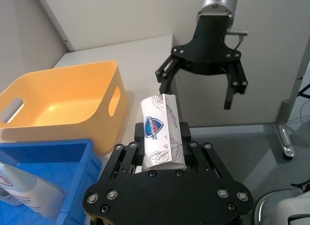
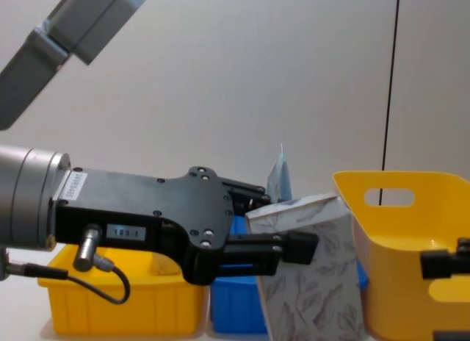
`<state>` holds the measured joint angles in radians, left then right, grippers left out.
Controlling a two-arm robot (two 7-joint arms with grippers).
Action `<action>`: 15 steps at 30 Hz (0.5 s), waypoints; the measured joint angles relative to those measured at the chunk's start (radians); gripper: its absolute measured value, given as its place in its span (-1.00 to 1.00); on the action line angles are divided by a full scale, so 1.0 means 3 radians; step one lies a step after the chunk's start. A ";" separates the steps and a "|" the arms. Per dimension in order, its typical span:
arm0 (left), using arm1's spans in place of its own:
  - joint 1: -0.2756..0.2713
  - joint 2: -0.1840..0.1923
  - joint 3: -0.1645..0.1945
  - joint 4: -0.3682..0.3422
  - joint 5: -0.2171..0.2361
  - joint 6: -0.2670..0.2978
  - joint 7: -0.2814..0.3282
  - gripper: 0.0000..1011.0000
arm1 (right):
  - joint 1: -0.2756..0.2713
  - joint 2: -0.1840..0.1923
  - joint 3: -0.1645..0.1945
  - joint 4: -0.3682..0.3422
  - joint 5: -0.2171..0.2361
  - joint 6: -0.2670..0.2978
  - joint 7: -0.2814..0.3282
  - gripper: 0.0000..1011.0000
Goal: Bimanual collaborative sorting of washing and personal care products
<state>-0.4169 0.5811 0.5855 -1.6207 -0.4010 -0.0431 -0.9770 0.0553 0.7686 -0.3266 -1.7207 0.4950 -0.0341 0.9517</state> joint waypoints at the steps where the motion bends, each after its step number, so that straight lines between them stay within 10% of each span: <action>1: 0.0000 0.0000 0.0000 0.0000 0.0000 0.0000 0.0000 -0.28 | 0.0007 -0.0009 -0.0025 0.0015 -0.0039 -0.0043 0.0001 0.98; 15: 0.0000 0.0000 0.0000 0.0000 0.0000 0.0000 0.0000 -0.28 | 0.0078 -0.0133 -0.0168 0.0154 -0.0278 -0.0382 -0.0094 0.98</action>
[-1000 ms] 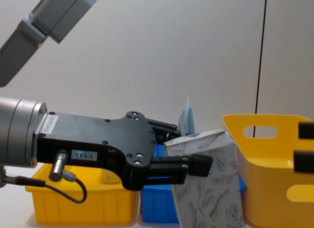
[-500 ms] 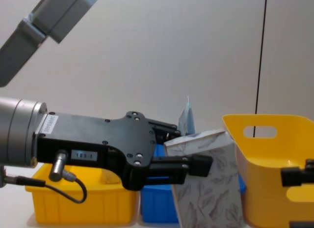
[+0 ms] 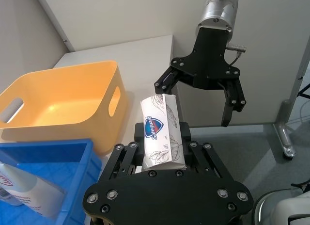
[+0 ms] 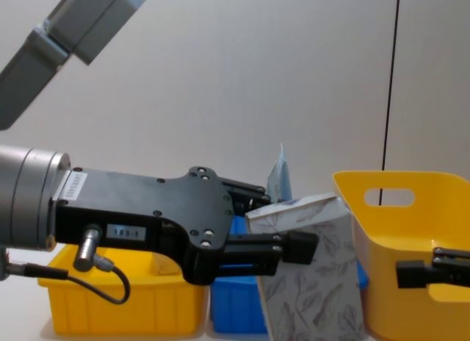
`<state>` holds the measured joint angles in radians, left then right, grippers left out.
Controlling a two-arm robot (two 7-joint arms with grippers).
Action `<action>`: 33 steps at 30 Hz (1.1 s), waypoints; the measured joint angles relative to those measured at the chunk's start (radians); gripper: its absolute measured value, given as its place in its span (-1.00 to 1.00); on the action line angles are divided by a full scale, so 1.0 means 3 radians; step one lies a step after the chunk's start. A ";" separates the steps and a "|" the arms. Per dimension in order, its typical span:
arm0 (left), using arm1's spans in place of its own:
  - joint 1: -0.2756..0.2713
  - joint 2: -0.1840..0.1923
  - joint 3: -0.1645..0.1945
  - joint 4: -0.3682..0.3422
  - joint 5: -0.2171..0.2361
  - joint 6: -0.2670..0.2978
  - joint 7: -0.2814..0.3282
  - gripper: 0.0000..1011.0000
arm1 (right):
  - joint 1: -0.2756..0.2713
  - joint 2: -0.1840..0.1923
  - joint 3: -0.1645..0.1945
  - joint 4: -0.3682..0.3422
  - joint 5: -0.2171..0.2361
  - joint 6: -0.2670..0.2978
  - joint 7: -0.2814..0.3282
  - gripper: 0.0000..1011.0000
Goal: Bimanual collaborative sorting of washing and personal care products
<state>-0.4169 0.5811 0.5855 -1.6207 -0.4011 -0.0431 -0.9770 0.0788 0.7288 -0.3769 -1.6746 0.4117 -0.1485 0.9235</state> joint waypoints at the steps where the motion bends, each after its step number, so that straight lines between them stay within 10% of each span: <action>1: 0.0000 0.0000 0.0000 0.0000 0.0000 0.0000 0.0000 -0.28 | 0.0004 -0.0006 -0.0007 0.0008 -0.0009 -0.0014 -0.0004 0.98; 17: 0.0000 0.0000 0.0000 0.0000 0.0000 0.0000 0.0000 -0.28 | 0.0122 -0.0081 -0.0106 0.0114 -0.0111 -0.0168 -0.0052 0.98; 33: 0.0000 0.0000 0.0000 0.0000 0.0000 0.0000 0.0000 -0.28 | 0.0472 -0.0198 -0.0180 0.0225 0.0103 0.0356 -0.0026 0.98</action>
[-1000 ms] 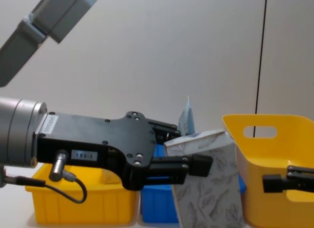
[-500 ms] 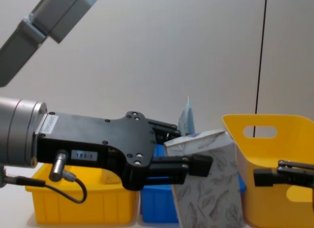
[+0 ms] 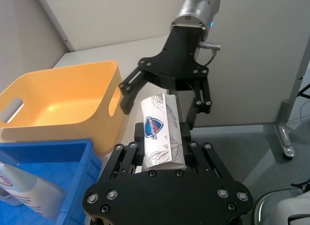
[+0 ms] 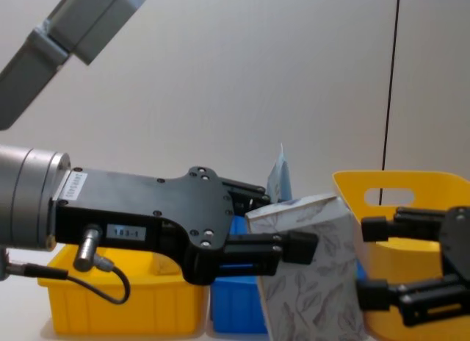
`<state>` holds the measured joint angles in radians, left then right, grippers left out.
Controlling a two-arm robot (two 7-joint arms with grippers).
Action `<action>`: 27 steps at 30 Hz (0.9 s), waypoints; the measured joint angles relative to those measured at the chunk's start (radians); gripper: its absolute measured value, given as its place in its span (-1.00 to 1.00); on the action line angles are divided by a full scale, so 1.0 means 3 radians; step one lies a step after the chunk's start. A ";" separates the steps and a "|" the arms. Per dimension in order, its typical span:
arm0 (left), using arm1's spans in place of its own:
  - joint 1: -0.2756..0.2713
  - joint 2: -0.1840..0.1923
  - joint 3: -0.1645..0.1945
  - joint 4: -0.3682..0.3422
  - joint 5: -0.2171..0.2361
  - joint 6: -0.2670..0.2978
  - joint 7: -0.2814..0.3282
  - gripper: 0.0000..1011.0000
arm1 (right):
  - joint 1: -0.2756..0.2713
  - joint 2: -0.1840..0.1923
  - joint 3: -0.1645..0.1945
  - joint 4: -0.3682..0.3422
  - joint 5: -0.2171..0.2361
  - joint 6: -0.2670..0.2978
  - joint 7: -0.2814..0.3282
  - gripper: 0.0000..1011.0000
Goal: Bimanual collaborative sorting of washing and personal care products
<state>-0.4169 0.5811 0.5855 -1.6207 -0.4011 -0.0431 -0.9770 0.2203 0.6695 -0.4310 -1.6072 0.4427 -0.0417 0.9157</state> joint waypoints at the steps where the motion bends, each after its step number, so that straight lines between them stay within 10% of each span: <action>1: 0.0000 0.0000 0.0000 0.0000 0.0000 0.0000 0.0000 -0.28 | 0.0015 -0.0005 -0.0003 0.0003 0.0014 0.0037 0.0000 0.98; 27: 0.0000 0.0000 0.0000 0.0000 0.0000 0.0000 0.0000 -0.28 | 0.0389 -0.0051 -0.0208 -0.0003 0.0340 0.0883 0.0177 0.98</action>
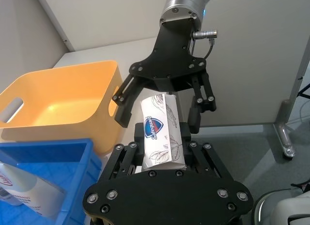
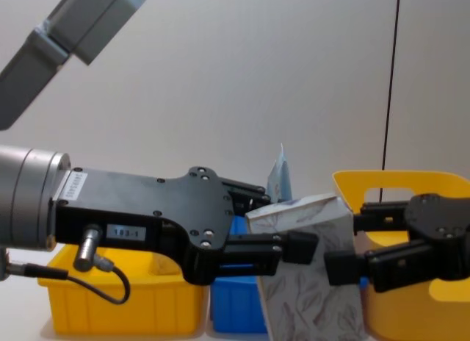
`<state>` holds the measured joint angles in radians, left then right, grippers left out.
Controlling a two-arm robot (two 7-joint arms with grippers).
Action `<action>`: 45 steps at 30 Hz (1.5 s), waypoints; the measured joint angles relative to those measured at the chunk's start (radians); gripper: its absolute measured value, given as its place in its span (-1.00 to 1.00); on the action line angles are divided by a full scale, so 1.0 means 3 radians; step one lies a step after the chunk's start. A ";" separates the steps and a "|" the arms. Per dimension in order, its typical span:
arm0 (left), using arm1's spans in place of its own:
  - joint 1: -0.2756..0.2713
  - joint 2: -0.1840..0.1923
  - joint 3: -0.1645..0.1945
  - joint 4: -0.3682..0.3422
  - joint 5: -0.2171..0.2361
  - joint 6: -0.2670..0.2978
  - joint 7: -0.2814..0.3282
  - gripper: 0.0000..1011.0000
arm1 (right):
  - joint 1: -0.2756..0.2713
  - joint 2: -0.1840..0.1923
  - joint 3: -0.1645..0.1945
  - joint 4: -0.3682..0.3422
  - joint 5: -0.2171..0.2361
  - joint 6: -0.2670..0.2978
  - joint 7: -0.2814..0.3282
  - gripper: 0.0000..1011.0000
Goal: Bimanual collaborative sorting of washing and personal care products
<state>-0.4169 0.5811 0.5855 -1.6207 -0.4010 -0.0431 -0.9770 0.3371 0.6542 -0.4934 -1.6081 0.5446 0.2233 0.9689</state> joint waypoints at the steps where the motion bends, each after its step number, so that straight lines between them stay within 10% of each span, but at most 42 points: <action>1: 0.0000 0.0000 0.0000 0.0000 0.0000 0.0000 0.0000 -0.28 | 0.0008 0.0005 -0.0008 -0.0001 0.0001 0.0017 0.0013 0.98; 19: 0.0000 0.0000 0.0000 0.0000 0.0000 0.0000 0.0000 -0.28 | 0.0137 0.0109 -0.0182 0.0051 -0.0052 0.0041 0.0190 0.98; 45: 0.0000 0.0000 0.0000 0.0000 0.0000 0.0000 0.0000 -0.28 | 0.0043 -0.0055 -0.0210 0.0090 0.0039 -0.0294 -0.0016 0.98</action>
<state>-0.4169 0.5811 0.5856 -1.6207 -0.4010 -0.0431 -0.9770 0.3500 0.6377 -0.5563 -1.5811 0.5563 0.1351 0.9642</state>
